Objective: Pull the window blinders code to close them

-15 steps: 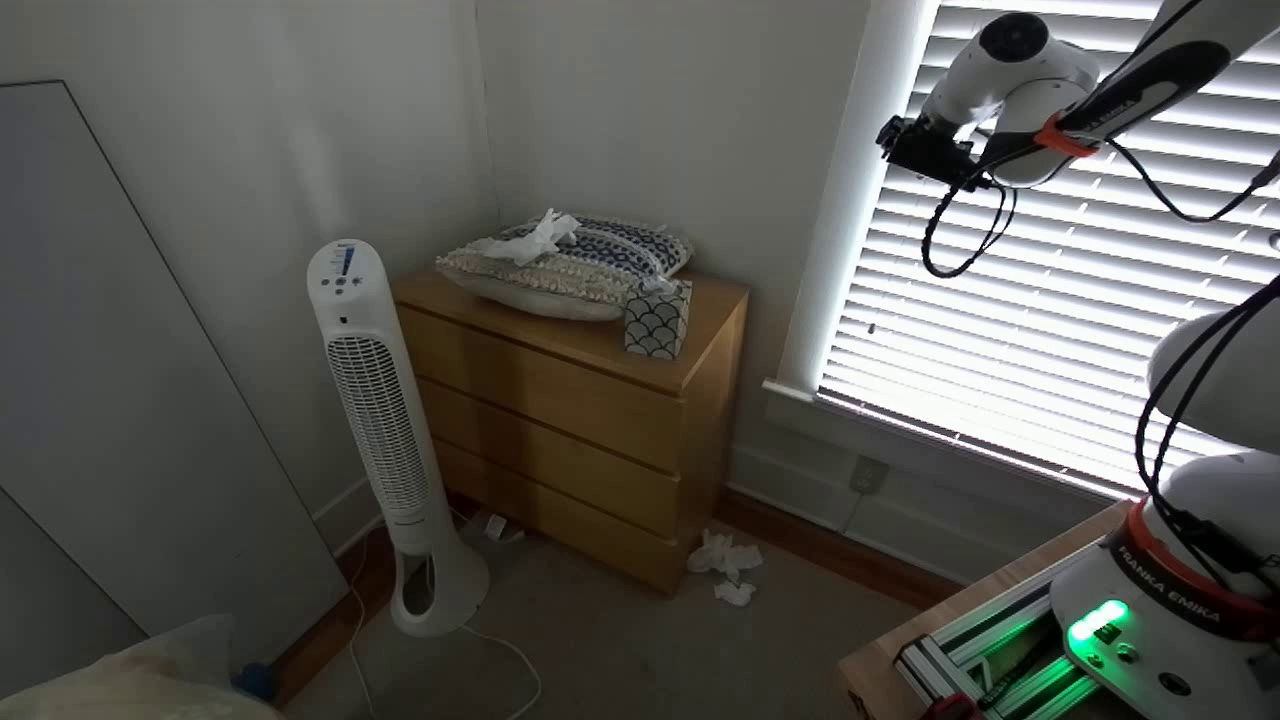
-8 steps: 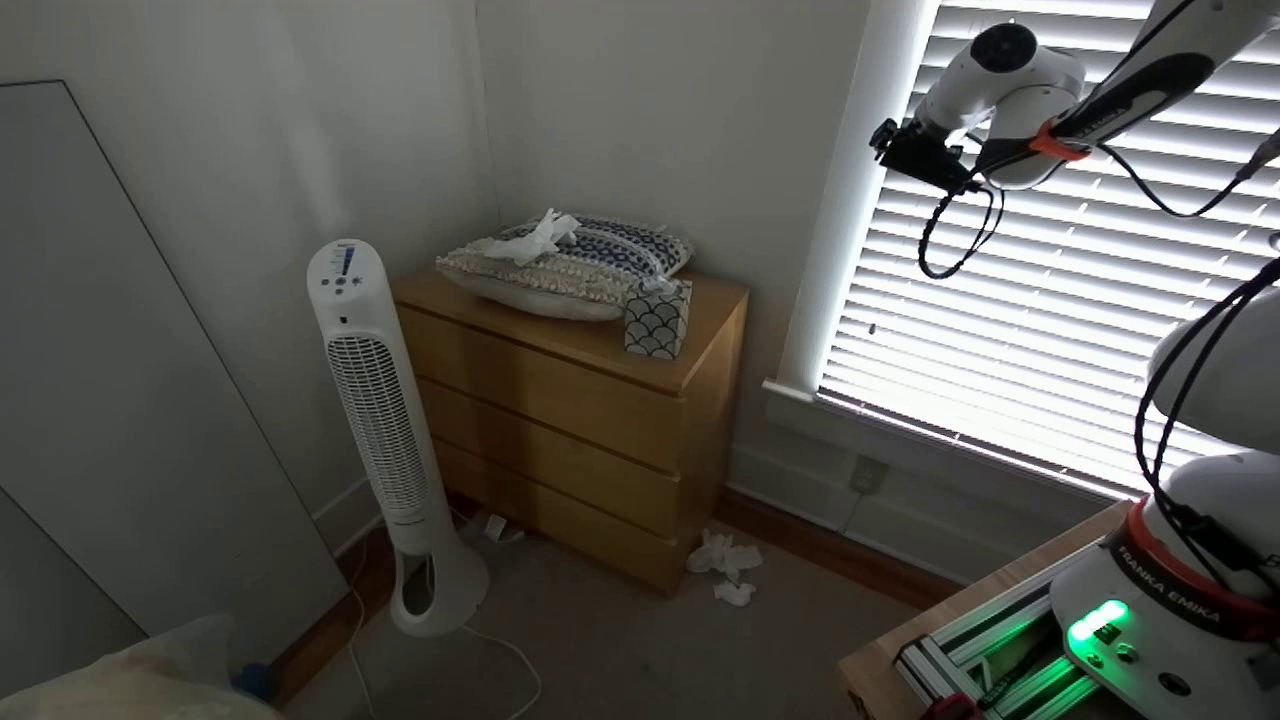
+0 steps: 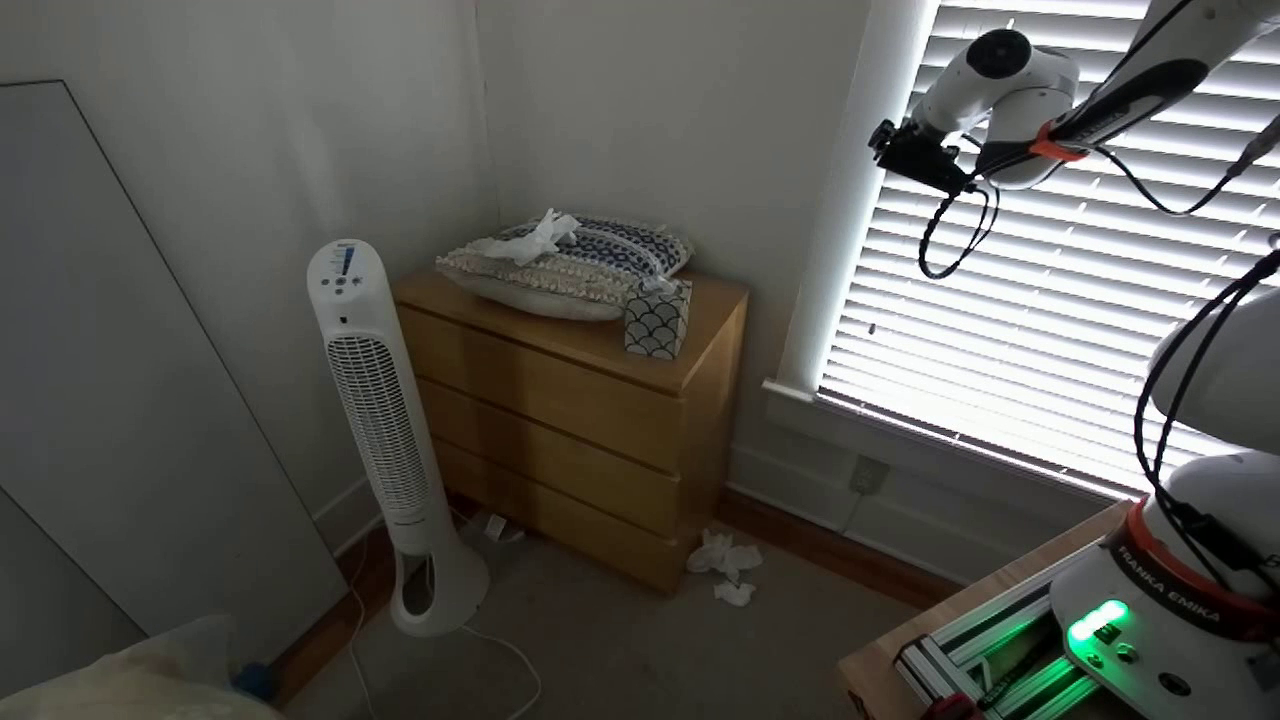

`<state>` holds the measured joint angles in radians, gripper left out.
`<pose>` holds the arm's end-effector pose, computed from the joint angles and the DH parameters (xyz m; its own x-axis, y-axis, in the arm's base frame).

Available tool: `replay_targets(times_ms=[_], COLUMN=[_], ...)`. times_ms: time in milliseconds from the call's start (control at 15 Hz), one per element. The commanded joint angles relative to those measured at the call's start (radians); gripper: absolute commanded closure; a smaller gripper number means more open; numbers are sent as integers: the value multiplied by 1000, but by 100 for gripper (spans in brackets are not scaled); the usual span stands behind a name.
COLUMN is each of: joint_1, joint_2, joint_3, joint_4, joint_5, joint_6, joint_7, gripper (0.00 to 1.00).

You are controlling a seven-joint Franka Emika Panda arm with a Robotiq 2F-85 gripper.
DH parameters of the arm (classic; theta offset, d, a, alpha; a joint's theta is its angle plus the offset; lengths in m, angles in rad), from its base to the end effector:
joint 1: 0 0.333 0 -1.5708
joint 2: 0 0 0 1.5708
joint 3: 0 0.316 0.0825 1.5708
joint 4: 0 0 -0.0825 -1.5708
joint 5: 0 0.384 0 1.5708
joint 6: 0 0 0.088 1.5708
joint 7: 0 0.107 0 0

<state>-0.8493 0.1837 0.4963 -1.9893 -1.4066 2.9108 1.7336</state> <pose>0.5874 -0.1659 0.4350 0.3212 -0.5339 0.7822 -0.6583 -0.7196 -0.2208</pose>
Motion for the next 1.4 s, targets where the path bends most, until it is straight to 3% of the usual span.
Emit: replay_targets(times_ms=[0, 400, 533, 600, 1133, 1200, 1267, 1333], joint_1=[13, 17, 24, 27, 49, 234, 85, 118], joint_2=[15, 1, 6, 7, 34, 20, 51, 57], joint_3=[-3, 8, 9, 7, 9, -191, -29, -62], joint_4=[10, -35, -45, -50, -94, -98, -95, -96], joint_5=[-33, 31, 38, 33, 38, 84, 37, 36], joint_6=[-24, -93, -142, -164, -289, -251, -275, -268], joint_7=[46, 24, 23, 28, 46, 26, 47, 50], gripper=[43, 89, 100, 95, 95, 95, 95, 95])
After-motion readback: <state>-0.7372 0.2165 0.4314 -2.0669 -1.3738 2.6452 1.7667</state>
